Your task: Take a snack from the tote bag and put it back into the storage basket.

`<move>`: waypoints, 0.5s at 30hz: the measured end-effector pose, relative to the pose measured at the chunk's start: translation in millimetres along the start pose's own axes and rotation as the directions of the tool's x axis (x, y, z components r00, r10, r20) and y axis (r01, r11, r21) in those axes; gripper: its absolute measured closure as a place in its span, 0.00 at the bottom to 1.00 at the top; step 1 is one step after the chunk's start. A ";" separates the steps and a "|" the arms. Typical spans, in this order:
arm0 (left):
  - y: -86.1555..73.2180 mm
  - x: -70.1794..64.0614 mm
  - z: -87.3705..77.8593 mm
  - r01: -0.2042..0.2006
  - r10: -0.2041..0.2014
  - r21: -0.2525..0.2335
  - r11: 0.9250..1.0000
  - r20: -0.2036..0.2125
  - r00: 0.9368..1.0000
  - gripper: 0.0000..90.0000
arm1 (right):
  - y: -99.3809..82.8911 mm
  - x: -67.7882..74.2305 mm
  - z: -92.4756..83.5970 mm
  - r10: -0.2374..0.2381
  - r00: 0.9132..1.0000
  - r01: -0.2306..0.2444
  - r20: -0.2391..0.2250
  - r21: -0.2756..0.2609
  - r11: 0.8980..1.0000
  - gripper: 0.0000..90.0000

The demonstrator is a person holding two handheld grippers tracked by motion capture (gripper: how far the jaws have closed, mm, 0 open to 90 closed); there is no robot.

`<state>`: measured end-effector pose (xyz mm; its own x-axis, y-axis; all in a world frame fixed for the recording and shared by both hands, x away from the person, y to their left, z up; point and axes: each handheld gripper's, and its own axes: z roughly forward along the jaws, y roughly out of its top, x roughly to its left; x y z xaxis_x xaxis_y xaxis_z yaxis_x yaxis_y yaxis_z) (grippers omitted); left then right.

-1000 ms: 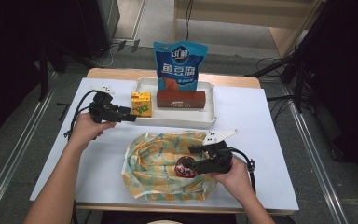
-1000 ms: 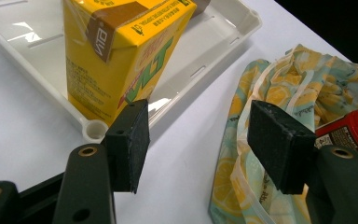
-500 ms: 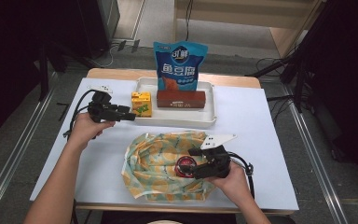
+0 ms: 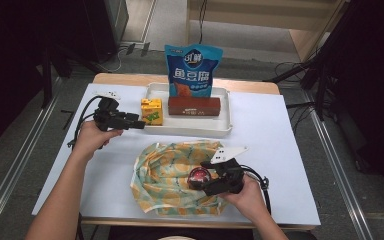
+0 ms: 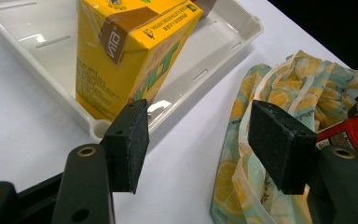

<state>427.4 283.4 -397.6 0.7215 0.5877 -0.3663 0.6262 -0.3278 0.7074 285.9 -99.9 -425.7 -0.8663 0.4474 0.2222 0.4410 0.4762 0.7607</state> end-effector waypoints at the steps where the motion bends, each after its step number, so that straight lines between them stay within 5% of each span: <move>1: 0.0 0.1 0.1 0.001 -0.001 -0.001 1.000 0.000 1.000 0.43 | -0.6 0.8 0.1 -0.003 1.000 0.003 0.004 0.002 1.000 0.27; 15: 0.0 0.1 0.2 -0.004 0.004 -0.003 1.000 -0.001 1.000 0.43 | -6.4 7.5 14.4 -0.051 0.998 0.048 0.036 0.067 0.997 0.22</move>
<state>427.5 283.3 -397.7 0.7235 0.5871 -0.3632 0.6226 -0.3277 0.7106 280.0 -88.7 -437.8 -0.8786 0.4495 0.1613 0.4135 0.5470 0.7278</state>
